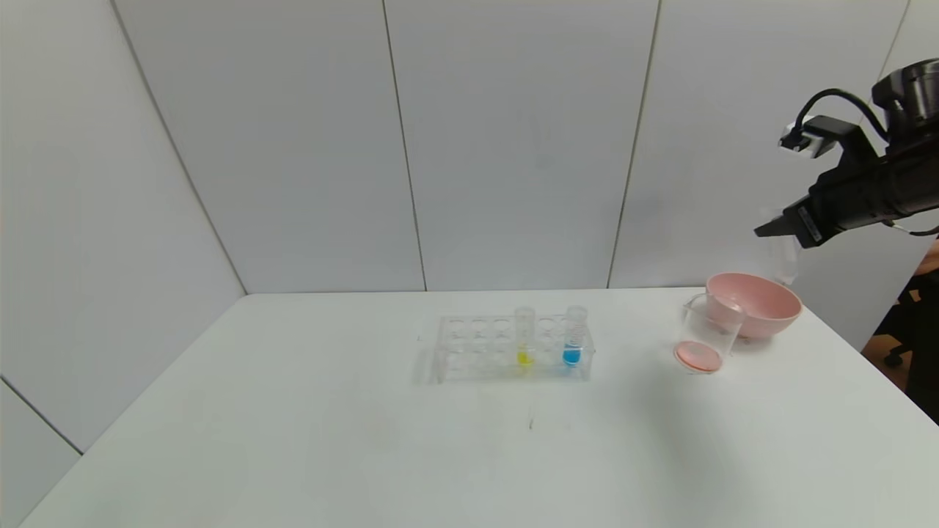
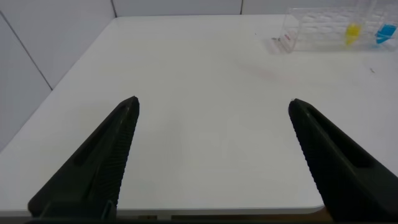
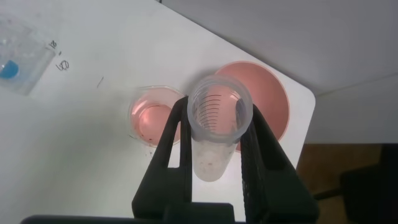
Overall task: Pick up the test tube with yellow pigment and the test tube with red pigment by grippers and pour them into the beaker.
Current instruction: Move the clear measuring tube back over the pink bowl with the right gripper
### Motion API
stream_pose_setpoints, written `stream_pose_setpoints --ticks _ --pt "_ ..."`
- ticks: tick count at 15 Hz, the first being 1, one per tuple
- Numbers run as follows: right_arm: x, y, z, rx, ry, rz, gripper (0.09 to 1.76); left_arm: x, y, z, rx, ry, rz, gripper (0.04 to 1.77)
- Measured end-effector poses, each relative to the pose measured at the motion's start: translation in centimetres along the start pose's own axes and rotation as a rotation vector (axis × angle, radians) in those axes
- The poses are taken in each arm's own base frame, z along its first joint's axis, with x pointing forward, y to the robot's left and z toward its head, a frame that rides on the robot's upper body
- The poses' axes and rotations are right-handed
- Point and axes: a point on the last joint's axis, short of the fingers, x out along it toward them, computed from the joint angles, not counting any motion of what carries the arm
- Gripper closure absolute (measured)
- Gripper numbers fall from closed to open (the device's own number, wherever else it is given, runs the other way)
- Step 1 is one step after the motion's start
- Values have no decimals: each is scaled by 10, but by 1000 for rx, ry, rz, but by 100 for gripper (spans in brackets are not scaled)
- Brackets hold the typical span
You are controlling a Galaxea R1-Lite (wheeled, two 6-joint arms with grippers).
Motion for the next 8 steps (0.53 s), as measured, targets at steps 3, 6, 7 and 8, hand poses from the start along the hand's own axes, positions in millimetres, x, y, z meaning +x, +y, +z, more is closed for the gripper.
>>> stream_pose_setpoints --ticks 3,6,7,8 --pt "-14 -17 -6 130 -49 19 134 0 0 0 0 0 0 9" --pt "-16 -39 -4 185 -205 -39 134 0 0 0 0 0 0 9" --pt "-15 -44 -1 202 -280 -62 134 0 0 0 0 0 0 9" --pt "-13 -48 1 227 -352 -80 134 0 0 0 0 0 0 9"
